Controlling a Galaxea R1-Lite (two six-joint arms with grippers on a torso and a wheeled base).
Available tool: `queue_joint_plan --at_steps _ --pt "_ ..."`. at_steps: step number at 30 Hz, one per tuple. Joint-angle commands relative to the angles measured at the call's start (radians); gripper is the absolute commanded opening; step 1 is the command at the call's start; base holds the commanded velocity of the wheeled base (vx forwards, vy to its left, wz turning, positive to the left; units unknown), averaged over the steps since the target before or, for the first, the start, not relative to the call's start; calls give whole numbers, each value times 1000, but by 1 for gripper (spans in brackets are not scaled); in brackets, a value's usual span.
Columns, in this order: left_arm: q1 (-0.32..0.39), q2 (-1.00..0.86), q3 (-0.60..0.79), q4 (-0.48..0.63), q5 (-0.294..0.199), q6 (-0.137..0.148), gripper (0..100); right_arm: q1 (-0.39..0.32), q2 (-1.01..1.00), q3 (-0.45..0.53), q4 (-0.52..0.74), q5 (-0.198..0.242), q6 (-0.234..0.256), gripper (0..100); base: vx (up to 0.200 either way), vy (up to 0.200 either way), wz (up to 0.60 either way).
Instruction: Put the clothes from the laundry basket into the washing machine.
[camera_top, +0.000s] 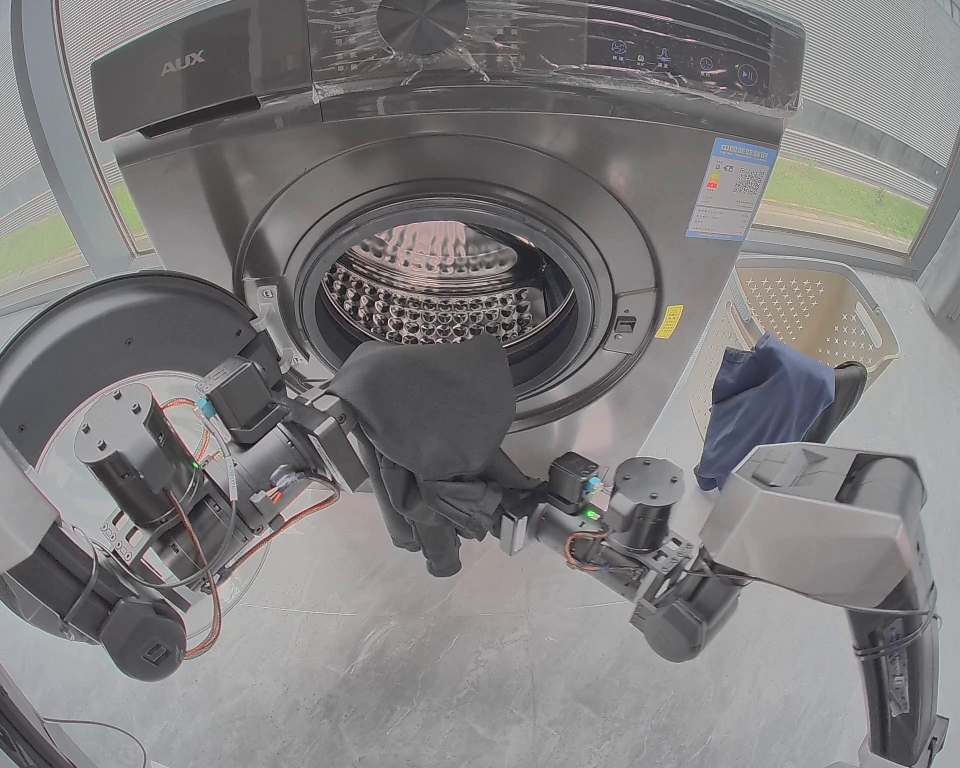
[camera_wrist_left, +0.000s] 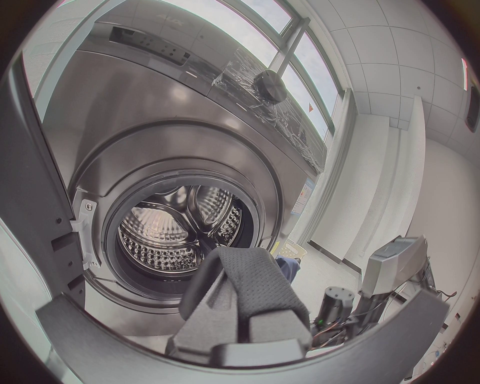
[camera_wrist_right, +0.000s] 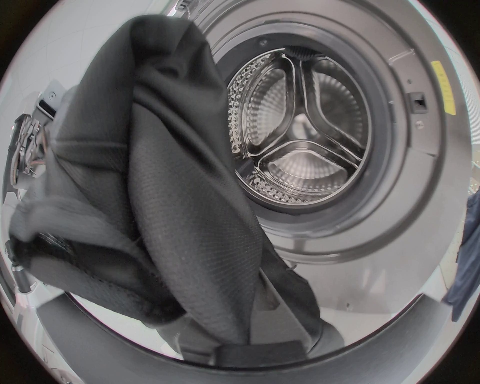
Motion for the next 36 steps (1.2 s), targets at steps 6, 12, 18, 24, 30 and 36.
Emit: queue_joint_plan --at_steps 6,12,18,24,30,36 --pt "8 15 33 -1 0 -19 0 -103 -412 456 -47 12 6 0 0 0 0" --pt "7 18 104 -1 2 -18 0 -109 -496 559 -47 29 14 0 0 0 0" --pt "7 24 176 -1 2 -9 0 -85 -560 553 -47 29 16 0 0 0 0" --pt "5 76 196 -1 2 -7 0 -36 -643 556 -47 32 17 0 0 0 0" --pt "36 128 194 -2 -23 -18 100 -19 -677 583 -46 50 34 0 0 0 0" --pt "42 144 282 -1 -18 22 100 -3 -685 571 -46 52 36 0 0 0 0"
